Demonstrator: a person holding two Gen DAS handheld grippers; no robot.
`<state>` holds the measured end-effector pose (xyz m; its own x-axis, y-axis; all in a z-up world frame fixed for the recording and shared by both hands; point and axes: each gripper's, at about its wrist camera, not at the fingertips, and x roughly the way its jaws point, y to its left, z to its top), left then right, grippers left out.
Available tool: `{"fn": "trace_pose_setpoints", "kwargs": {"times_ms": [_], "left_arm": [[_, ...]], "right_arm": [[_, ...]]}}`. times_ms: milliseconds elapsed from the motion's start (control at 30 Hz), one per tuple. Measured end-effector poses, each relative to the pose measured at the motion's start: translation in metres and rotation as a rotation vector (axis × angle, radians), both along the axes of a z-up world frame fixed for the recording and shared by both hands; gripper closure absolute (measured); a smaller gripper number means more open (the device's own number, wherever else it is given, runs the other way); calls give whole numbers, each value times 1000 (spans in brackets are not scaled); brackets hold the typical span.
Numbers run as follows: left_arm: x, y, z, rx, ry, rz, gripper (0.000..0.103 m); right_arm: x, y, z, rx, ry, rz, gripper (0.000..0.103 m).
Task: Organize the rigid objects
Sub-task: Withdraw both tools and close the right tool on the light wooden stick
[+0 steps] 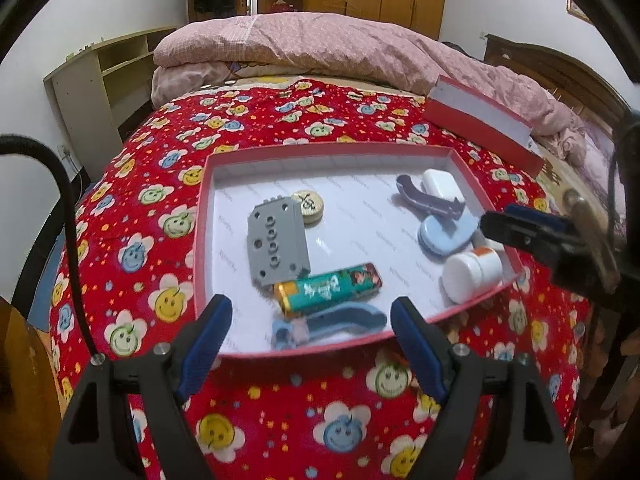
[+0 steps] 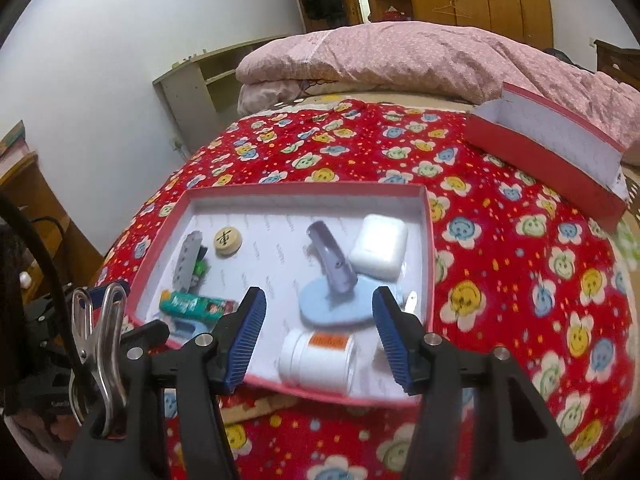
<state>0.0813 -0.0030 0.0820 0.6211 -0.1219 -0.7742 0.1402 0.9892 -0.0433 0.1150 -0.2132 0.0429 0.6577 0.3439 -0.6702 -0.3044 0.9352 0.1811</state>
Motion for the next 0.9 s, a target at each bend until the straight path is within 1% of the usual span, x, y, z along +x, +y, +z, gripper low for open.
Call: {"fn": "trace_pose_setpoints", "kwargs": {"times_ms": [333,467,533,567,633,667,767,867,900], "left_arm": [[-26,7,-5,9,17,6,18],[-33,9,-11,19,26,11,18],[-36,10,-15,27,31,15,18],[-37,11,-17,29,34,16,18],[-40,14,-20,34,37,20,18],[-41,15,-22,37,37,22,18],[-44,19,-25,51,37,37,18],[-43,24,-29,52,47,50,18],[-43,25,-30,51,49,52,18]], "right_arm": [[-46,-9,-13,20,2,14,46],[-59,-6,-24,38,20,31,45],[-64,-3,-30,34,26,43,36],[-66,0,-34,22,26,48,30],[-70,6,-40,-4,23,58,29],[-72,9,-43,-15,23,68,27],[-75,20,-50,-54,16,114,10],[-75,32,-56,-110,-14,138,1],[-74,34,-58,-121,-17,145,0]]}}
